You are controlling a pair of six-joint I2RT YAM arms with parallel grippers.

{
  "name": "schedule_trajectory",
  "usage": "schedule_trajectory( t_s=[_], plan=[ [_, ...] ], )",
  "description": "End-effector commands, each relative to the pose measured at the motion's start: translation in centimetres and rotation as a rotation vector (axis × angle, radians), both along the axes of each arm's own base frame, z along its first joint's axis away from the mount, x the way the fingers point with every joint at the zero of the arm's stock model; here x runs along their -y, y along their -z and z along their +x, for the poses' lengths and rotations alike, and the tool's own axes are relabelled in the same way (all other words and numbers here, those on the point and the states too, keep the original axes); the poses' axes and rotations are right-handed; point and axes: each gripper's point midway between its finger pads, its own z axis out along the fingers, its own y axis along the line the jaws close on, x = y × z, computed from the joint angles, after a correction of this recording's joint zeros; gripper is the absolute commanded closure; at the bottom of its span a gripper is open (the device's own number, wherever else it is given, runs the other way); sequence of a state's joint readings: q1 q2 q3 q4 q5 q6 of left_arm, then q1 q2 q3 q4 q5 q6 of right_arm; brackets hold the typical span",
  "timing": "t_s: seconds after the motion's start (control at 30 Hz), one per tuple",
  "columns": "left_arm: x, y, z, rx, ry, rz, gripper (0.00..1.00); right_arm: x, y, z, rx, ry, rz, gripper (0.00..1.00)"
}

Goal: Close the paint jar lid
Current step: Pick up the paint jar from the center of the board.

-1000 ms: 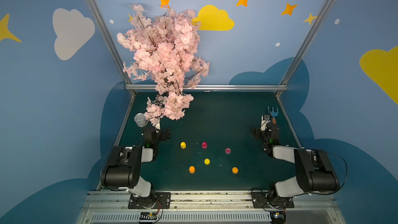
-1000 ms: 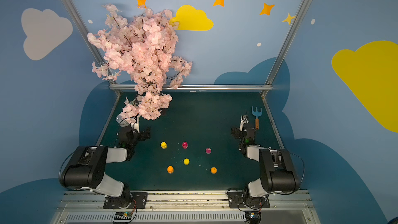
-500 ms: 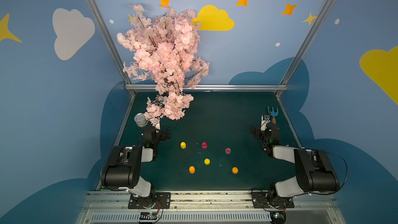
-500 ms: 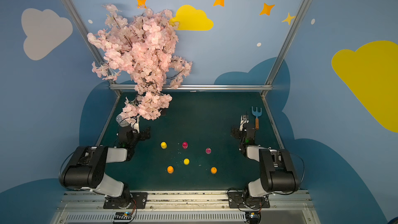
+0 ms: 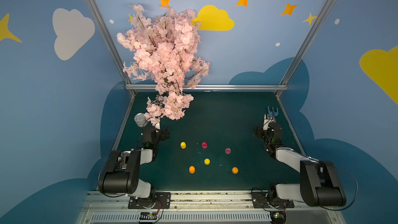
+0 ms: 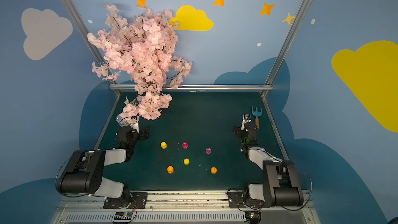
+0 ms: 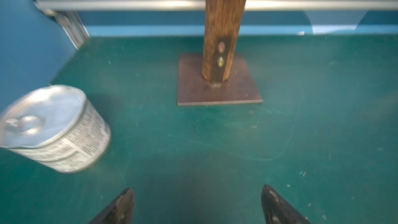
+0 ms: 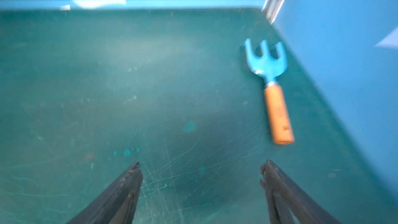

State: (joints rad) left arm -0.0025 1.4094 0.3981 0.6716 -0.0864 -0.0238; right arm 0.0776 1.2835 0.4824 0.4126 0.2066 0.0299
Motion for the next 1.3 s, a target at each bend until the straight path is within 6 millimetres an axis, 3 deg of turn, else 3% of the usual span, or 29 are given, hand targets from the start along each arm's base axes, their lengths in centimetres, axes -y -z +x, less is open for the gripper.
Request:
schedule_trajectory(
  t_s=[0.0,0.07,0.1,0.17,0.3,0.47,0.63,0.73,0.8,0.93,1.03,1.27],
  plan=[
    [-2.0,-4.3,-0.2,0.001,-0.185,-0.01,0.09,0.5,-1.8,-0.8,-0.063,0.062,0.042,0.11],
    [-3.0,-6.6,-0.8,0.016,-0.335,-0.021,0.08,-0.7,-2.8,-0.9,-0.105,0.018,0.09,0.13],
    [-2.7,-7.6,-1.1,0.006,-0.359,-0.016,0.08,-1.4,-3.7,-0.8,-0.128,-0.003,0.12,0.07],
    [-0.5,-9.3,-1.8,-0.052,-0.309,-0.026,0.1,-2.8,-4.1,-1.2,-0.204,-0.039,0.167,0.06],
    [5.7,-12.5,-4.9,-0.068,-0.048,-0.104,0.16,-6.8,-3.9,-3.5,-0.37,-0.153,0.155,0.08],
    [10.9,-12.6,-9.7,-0.132,0.208,-0.278,0.2,-12.0,-3.7,-7.3,-0.51,-0.298,0.154,0.15],
    [14.5,-11.3,-14.1,-0.171,0.387,-0.26,0.24,-15.0,-2.6,-11.6,-0.645,-0.376,0.152,0.19],
    [15.7,-10.4,-15.4,-0.187,0.459,-0.241,0.24,-17.6,-2.4,-13.6,-0.666,-0.48,0.122,0.2],
    [16.5,-10.0,-15.7,-0.2,0.491,-0.228,0.23,-20.4,-2.6,-14.5,-0.643,-0.594,0.108,0.2],
    [16.7,-9.9,-15.5,-0.214,0.468,-0.209,0.18,-24.1,-1.9,-15.2,-0.65,-0.691,0.112,0.22],
    [17.1,-11.3,-16.0,-0.201,0.505,-0.213,0.18,-26.3,-1.0,-15.1,-0.655,-0.725,0.066,0.27],
    [15.9,-15.5,-17.5,-0.086,0.518,-0.262,0.23,-31.3,0.0,-13.9,-0.646,-0.789,0.009,0.38]
  ],
)
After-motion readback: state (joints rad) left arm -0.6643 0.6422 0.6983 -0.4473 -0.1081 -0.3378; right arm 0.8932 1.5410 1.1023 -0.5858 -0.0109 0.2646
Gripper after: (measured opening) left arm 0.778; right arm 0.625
